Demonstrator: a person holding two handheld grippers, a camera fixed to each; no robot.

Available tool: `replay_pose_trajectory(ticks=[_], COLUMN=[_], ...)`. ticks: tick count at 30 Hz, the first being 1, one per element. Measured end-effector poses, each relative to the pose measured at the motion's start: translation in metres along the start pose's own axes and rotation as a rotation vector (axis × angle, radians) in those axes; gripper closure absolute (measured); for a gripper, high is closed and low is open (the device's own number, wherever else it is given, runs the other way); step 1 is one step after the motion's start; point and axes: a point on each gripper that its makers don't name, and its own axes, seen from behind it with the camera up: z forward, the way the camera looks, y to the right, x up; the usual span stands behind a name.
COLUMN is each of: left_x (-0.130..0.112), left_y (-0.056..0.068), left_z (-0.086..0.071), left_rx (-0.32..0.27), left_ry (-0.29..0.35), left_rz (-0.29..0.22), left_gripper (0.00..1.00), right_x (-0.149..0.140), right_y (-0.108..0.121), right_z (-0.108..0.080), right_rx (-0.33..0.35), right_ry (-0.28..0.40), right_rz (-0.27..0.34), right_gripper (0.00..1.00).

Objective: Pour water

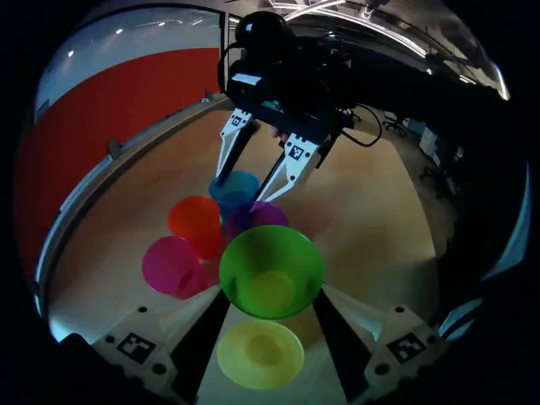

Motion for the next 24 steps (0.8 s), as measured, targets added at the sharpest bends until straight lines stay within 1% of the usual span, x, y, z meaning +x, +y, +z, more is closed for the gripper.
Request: replay_pose_trajectory(ticks=[12,17,24], left_x=[0.0014,0.0036,0.008], left_y=[0.0,0.0003,-0.0039], left_z=[-0.0018,-0.0036,-0.0089], left_rx=[0.007,0.012,0.034], left_ry=[0.014,0.028,0.051], left_rz=[-0.009,-0.019,-0.033], left_gripper=[0.19,0.19,0.19], right_x=[0.0009,0.003,0.0045], right_y=[-0.0029,-0.0046,-0.0044], right_z=[0.0012,0.0031,0.0036], right_rx=[-0.01,-0.02,-0.039], right_ry=[0.036,0.065,0.102], right_rz=[0.014,0.036,0.075], right_gripper=[0.07,0.07,0.07])
